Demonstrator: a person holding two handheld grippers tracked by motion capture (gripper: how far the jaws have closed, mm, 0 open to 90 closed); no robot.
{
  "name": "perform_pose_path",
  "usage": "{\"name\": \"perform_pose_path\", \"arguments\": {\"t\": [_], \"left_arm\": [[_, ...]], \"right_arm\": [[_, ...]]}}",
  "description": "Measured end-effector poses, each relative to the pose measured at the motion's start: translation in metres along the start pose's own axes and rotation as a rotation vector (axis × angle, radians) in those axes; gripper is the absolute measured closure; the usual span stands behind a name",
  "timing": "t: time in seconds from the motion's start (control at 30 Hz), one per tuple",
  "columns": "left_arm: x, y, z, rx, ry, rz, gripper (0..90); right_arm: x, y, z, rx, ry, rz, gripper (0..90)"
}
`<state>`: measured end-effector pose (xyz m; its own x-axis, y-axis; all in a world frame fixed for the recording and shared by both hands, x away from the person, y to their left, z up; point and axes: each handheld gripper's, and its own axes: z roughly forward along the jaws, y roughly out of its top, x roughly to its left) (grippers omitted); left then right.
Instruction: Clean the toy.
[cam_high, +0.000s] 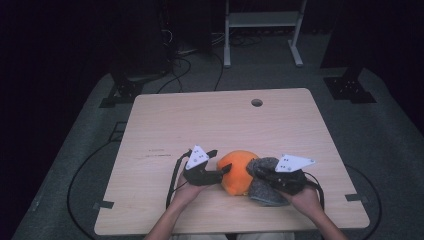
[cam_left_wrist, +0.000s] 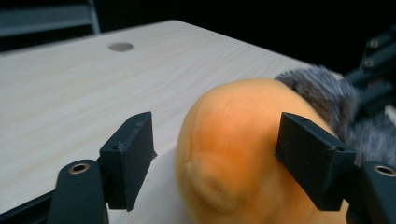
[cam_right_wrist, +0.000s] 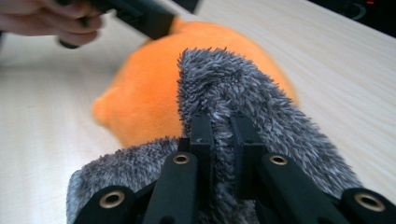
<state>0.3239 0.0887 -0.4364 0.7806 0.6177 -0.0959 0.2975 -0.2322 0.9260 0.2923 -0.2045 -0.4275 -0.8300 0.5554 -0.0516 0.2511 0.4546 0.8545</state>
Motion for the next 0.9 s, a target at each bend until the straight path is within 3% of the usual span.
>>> {"name": "perform_pose_path", "arguments": {"t": [0.07,0.13,0.17,0.27,0.37,0.43,0.47,0.5,0.57,0.63,0.67,0.73,0.77,0.8,0.87,0.9], "left_arm": [[-0.001,-0.003,0.004,0.044,-0.028,0.0,26.8],[-0.003,-0.003,0.005,0.057,-0.033,0.002,31.8],[-0.004,-0.004,0.006,0.066,-0.044,0.007,33.5],[-0.009,-0.004,0.007,0.075,-0.064,0.041,35.8],[-0.01,-0.004,0.007,0.08,-0.066,0.063,37.5],[-0.012,-0.004,0.007,0.079,-0.074,0.085,39.5],[-0.014,-0.004,0.007,0.075,-0.077,0.098,39.5],[-0.017,-0.003,0.007,0.077,-0.076,0.13,40.0],[-0.018,-0.003,0.007,0.081,-0.072,0.132,39.9],[-0.016,-0.002,0.005,0.078,-0.085,0.121,38.4],[-0.014,-0.001,0.005,0.071,-0.095,0.096,35.3],[-0.012,0.004,0.005,0.11,-0.103,0.02,19.6],[-0.012,0.004,0.005,0.11,-0.103,0.02,14.8],[-0.012,0.005,0.007,0.135,-0.122,-0.013,11.8],[-0.016,0.006,0.011,0.193,-0.146,-0.033,11.5],[-0.019,0.005,0.012,0.198,-0.166,-0.031,19.4]], "right_arm": [[0.009,-0.003,-0.001,0.017,0.018,-0.023,80.6],[0.008,-0.006,-0.002,0.018,0.026,-0.019,80.6],[0.0,-0.012,-0.005,0.04,0.047,0.02,80.6],[-0.01,-0.021,-0.01,0.079,0.034,0.056,80.6],[-0.012,-0.02,-0.016,0.055,0.032,0.072,80.6],[-0.016,-0.005,-0.019,-0.013,0.026,0.077,80.5],[-0.016,-0.005,-0.019,-0.013,0.026,0.077,80.5],[-0.021,0.003,-0.015,-0.039,0.022,0.089,80.5],[-0.027,0.006,-0.008,-0.028,0.031,0.119,80.4],[-0.031,0.003,-0.002,-0.017,0.058,0.159,80.4],[-0.029,0.001,-0.002,-0.01,0.062,0.162,80.5],[-0.022,-0.001,-0.006,0.008,0.059,0.137,80.6],[-0.022,-0.001,-0.006,0.008,0.059,0.137,80.6],[-0.015,-0.005,-0.011,0.019,0.068,0.13,80.8],[-0.013,-0.007,-0.013,0.02,0.071,0.128,80.8],[-0.008,-0.01,-0.016,0.025,0.067,0.112,80.8]]}}
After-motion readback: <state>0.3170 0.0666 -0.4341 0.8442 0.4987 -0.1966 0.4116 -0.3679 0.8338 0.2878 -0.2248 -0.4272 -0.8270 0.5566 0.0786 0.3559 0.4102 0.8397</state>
